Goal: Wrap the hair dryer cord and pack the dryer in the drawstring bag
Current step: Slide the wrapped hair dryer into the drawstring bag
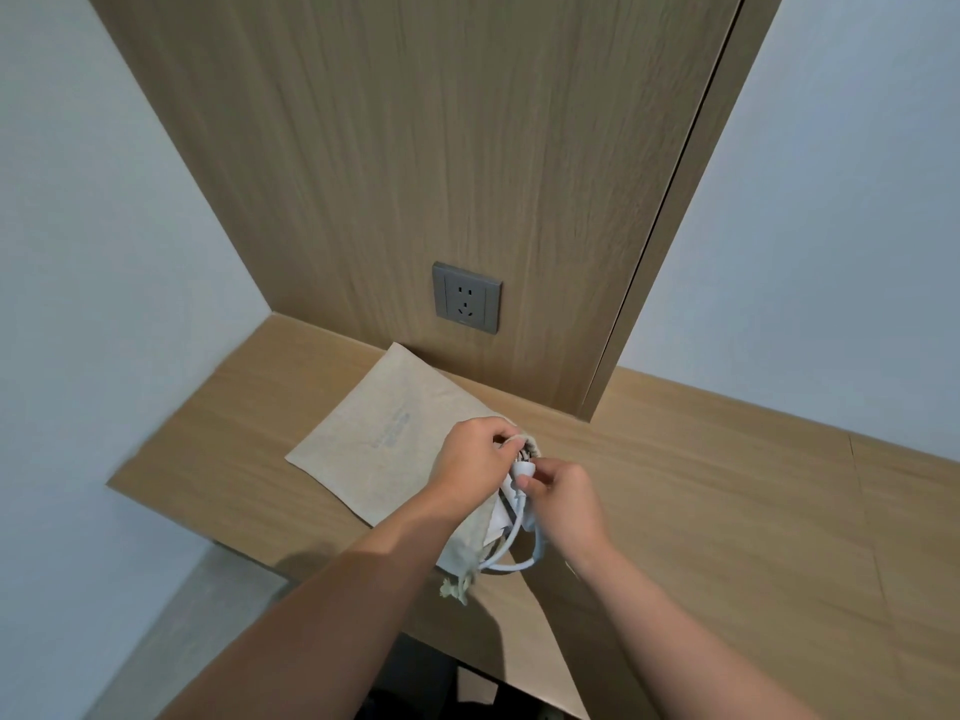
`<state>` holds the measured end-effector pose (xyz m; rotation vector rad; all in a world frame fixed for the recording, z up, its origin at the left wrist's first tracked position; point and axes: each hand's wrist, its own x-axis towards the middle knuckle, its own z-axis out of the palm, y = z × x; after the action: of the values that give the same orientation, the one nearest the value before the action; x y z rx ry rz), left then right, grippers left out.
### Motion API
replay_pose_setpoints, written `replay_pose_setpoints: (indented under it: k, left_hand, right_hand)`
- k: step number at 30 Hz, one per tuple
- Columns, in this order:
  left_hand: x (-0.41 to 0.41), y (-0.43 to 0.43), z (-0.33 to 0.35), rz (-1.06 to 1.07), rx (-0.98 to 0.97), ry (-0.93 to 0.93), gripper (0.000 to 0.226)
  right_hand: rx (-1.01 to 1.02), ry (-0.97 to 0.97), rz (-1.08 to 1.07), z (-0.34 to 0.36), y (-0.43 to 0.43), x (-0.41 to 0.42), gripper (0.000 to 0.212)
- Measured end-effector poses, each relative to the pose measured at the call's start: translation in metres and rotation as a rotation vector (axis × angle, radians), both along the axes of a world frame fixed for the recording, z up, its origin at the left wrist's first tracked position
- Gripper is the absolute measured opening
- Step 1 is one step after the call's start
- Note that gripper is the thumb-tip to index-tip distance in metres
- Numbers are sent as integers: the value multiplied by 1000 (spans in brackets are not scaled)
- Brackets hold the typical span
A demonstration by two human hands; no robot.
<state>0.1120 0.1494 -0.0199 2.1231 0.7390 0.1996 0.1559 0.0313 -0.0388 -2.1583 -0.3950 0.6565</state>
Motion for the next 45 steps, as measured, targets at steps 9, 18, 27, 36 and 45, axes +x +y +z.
replay_pose_setpoints:
  k: [9, 18, 27, 36, 45]
  left_hand:
    - [-5, 6, 1, -24, -122, -37, 13]
    - [-43, 5, -12, -253, 214, 148, 55]
    - [-75, -20, -38, -343, 691, 495, 119]
    - [-71, -20, -50, -271, 709, 314, 100]
    - [-76, -14, -61, -128, 725, 305, 86]
  right_hand:
    - [16, 132, -111, -2, 8, 23, 29]
    - [101, 345, -44, 0, 10, 28, 18]
    - [69, 428, -211, -27, 19, 15, 38]
    - [107, 524, -67, -20, 10, 18, 35]
    - [-137, -96, 312, -21, -12, 27, 46]
